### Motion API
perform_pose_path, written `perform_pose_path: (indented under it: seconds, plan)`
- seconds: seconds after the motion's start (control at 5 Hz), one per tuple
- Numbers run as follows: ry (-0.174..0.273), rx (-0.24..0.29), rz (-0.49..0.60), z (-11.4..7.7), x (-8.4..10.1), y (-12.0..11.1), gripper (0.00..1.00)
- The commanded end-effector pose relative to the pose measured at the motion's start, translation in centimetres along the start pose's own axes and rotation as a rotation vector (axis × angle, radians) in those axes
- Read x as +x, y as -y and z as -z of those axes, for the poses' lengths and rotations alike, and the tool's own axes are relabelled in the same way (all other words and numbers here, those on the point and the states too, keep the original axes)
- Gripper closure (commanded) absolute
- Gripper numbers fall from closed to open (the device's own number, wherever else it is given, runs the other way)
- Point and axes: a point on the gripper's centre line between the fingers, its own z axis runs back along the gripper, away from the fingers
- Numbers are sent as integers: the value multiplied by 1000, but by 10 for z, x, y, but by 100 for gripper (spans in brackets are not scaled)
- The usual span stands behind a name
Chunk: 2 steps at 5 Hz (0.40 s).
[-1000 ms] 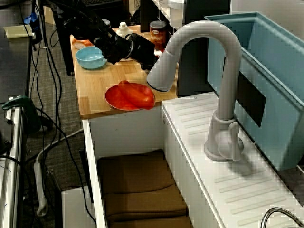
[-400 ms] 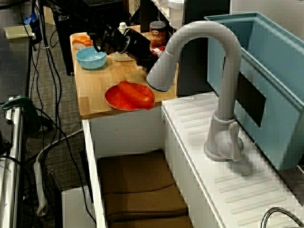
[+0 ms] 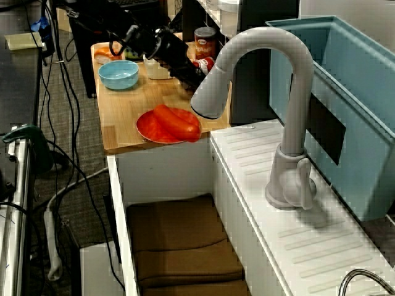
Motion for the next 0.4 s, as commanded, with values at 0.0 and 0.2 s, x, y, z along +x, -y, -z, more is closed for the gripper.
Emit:
perform_pose_path:
  seconds: [0.0, 0.2]
  plan:
    - [109, 3, -4, -27, 32, -9, 100]
    - [128, 12, -24, -30, 33, -15, 100]
